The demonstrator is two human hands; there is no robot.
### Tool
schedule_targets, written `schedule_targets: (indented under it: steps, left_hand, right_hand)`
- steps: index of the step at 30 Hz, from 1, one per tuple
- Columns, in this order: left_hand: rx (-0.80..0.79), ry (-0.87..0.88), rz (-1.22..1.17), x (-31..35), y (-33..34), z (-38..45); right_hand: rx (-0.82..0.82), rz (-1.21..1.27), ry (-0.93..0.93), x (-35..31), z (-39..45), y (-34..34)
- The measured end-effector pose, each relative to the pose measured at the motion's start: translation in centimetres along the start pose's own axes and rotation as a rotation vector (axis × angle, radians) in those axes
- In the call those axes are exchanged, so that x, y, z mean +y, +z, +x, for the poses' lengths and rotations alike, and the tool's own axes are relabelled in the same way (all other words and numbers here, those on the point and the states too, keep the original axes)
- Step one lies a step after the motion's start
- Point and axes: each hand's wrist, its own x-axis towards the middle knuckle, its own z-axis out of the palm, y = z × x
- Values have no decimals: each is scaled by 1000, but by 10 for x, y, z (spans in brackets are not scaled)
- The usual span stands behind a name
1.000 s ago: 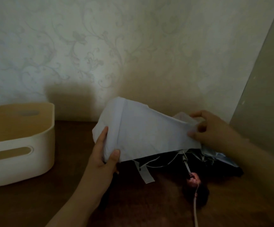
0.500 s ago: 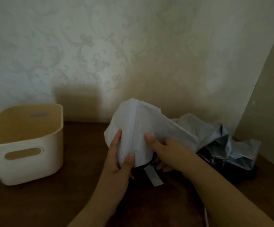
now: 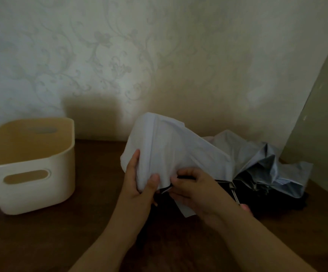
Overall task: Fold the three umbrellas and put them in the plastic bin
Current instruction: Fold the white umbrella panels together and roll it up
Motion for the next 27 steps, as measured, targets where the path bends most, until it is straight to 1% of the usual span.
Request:
schedule_targets:
  steps: [6,9,11,13,16,18,20,22,24,25,26,27]
  left_hand:
    - [-21,10,51,-1,2,-1]
    - [-44,-5,87,-3,2,-1]
    - [-57,-20,117,-4,2,0]
    - [-67,-30,128,-4,4,1]
    - [-94,-46,93,-6,7,2]
    - [-121,-69,69,-8,7,2]
    - [-133,-92,66,-8,6,2]
    - [-129,-121,59,-7,4,2]
    - [-112,-133,58,-6,0,3]
    - [-99,-130,67,-6,-3,4]
    - [-90,-125,79,-6,-5,6]
    - [-79,-117,88,-6,-6,7]
  right_hand:
    - [-2,-40,-34,6,-7,8]
    - [39,-176,-102,7,-9,12]
    - [39,-219,-132,8,-10,14]
    - [49,-321,-185,9,-9,15]
    - [65,-491,-308,10,-11,14]
    - [72,-559,-361,8,-14,13]
    - [55,-643,-402,7,-15,13]
    - [12,-809,-429,3,-16,9]
    - [-73,-881,-381,-8,-25,3]
    - [-66,-899,-385,-16,-31,-1]
    - [14,-934,-456,-24,-35,-7]
    - [146,-976,-576,-34,-37,-15]
